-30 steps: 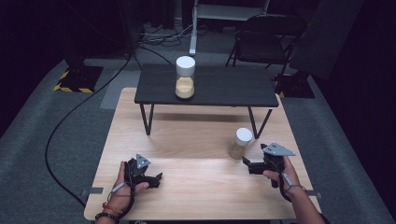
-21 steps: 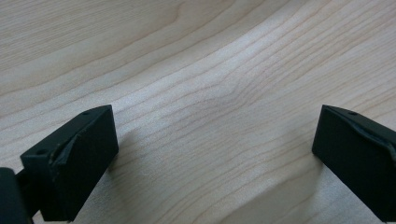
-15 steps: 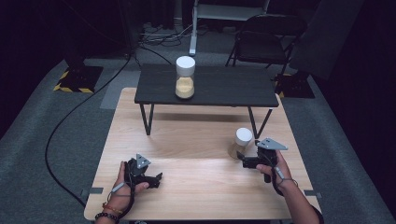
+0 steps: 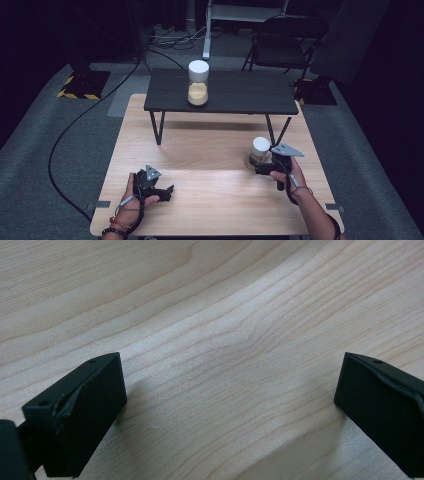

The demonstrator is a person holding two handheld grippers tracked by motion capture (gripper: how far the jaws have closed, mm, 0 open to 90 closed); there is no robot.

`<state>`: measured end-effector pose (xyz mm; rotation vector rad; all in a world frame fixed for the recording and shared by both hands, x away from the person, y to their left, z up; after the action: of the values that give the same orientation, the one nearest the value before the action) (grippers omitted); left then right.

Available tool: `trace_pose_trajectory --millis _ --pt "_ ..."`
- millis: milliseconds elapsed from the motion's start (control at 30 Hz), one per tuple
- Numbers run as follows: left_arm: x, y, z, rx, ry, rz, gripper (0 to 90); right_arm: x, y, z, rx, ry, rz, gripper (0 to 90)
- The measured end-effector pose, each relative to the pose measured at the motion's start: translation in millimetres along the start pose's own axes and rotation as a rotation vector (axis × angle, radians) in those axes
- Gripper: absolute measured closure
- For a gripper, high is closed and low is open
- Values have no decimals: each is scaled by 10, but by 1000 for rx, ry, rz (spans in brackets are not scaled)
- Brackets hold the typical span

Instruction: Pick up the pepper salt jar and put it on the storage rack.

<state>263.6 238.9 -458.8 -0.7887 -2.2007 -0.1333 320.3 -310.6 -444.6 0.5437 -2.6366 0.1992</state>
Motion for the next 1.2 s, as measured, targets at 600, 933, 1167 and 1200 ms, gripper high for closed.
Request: trace_pose_trajectory --millis 600,933,1167,1200 --pt "0 1 0 0 0 0 5 -100 3 68 -81 -37 -1 274" --pt "0 5 -2 -2 1 2 5 -60 86 113 -23 -87 35 342" --pt "-1 8 -3 -4 1 4 5 -38 90 117 -46 -88 50 343" --pt "-1 9 -3 -5 1 4 5 -33 99 115 -46 -87 53 343"
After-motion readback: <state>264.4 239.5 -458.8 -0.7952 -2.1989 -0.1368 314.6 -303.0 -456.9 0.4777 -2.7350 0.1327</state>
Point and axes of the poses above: each handheld gripper's, and its own axes: x roughly backward along the jaws, z roughly out of its underside, y roughly to its left, the point moved 1 cm from there along -x, roughly forward along the jaws, and after that the axes turned 11 degrees about z, right-handed, at the moved point
